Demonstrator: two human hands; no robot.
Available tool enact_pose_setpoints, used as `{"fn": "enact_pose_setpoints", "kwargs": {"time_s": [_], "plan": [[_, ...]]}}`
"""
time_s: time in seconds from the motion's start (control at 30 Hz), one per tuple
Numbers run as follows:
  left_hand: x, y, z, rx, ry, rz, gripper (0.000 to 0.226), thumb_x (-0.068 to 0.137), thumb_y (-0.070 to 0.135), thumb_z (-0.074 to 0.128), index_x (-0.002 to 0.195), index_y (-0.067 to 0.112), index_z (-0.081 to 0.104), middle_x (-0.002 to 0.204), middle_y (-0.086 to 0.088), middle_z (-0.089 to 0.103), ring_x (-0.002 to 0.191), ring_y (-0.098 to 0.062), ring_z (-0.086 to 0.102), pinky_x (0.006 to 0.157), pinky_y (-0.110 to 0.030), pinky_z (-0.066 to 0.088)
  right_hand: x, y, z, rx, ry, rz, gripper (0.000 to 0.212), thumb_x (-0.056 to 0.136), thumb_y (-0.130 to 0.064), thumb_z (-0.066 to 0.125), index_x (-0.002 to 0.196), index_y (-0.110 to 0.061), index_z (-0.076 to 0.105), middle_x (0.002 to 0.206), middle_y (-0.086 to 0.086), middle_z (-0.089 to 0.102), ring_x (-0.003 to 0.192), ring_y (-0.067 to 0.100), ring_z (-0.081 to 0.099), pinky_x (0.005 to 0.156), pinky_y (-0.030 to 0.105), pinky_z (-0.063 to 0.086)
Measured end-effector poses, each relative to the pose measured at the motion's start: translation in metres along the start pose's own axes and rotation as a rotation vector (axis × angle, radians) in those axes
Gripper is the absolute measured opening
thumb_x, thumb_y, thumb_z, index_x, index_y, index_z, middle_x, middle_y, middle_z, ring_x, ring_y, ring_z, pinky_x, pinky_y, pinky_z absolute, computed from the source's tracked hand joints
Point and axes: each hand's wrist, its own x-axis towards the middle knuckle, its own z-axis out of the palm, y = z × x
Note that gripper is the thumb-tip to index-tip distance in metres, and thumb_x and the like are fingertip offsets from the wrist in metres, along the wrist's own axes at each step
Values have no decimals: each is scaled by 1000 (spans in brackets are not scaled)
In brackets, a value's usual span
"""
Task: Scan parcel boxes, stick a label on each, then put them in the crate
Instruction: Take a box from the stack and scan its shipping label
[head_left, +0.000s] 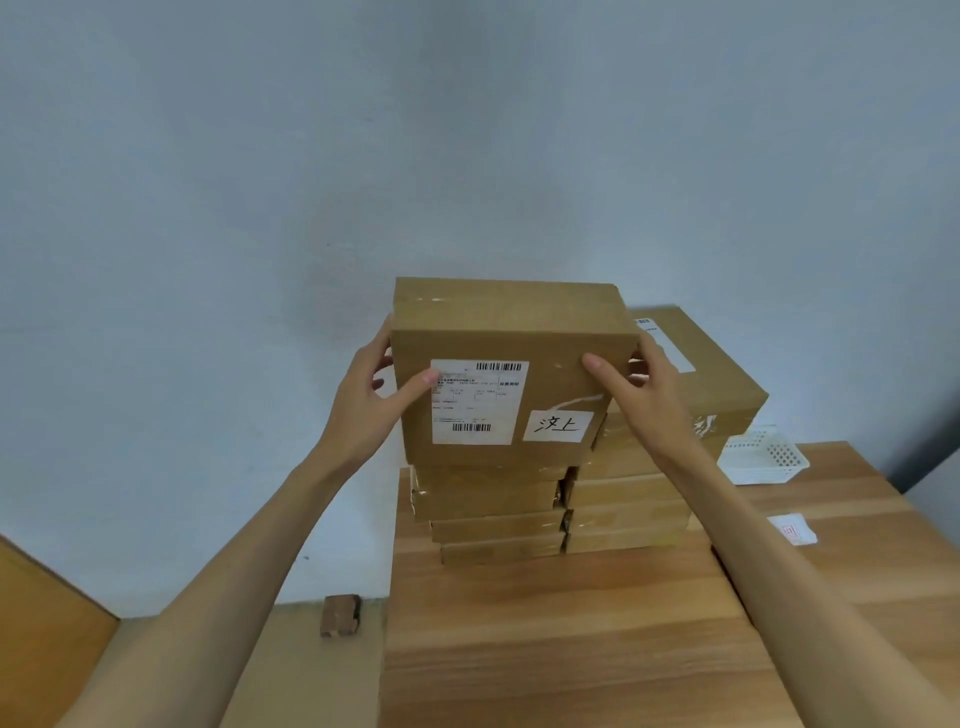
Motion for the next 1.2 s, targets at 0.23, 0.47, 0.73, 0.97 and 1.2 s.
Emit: {"fn": "enact_pose_setpoints", "kwargs": {"time_s": [0.23, 0.47, 0.73, 0.97, 1.2], "plan": [[-19, -6, 7, -101, -87, -57, 61, 94, 48, 66, 150, 45, 41, 126, 14, 67, 111, -9, 66, 91, -29, 56, -22, -3, -2, 12, 2, 88, 9, 98, -33, 65, 100, -24, 69, 82, -16, 72, 73, -3, 64, 66, 12, 47], [-43, -29, 15, -186, -76, -260, 49, 93, 60, 62, 136, 40, 57, 100, 5, 78, 93, -12, 75, 83, -33, 58, -69, 36, -5, 15, -176, 364, 68, 78, -62, 71, 137, -32, 56, 128, -6, 67, 116, 9, 63, 92, 26, 50], [-96, -55, 42, -142, -61, -438, 52, 82, 69, 67, 117, 31, 67, 105, 10, 76, 97, -7, 72, 85, -33, 59, -141, 71, -11, 108, -166, 486, 40, 97, -31, 65, 136, -31, 55, 111, -8, 76, 102, 11, 72, 78, 24, 58], [-155, -81, 105, -204, -177, -471, 68, 82, 48, 78, 143, 31, 55, 126, 14, 69, 118, -7, 64, 89, -22, 54, -173, 120, -63, 138, -105, 623, 28, 98, -28, 64, 126, -28, 60, 107, 3, 77, 100, 23, 73, 83, 38, 61], [-166, -87, 221, -218, -248, -620, 59, 93, 47, 67, 148, 42, 47, 124, 9, 71, 112, -11, 68, 84, -29, 59, -174, 198, -144, 141, -127, 714, 35, 98, -30, 64, 132, -33, 57, 112, -4, 75, 103, 14, 72, 85, 31, 58]]}}
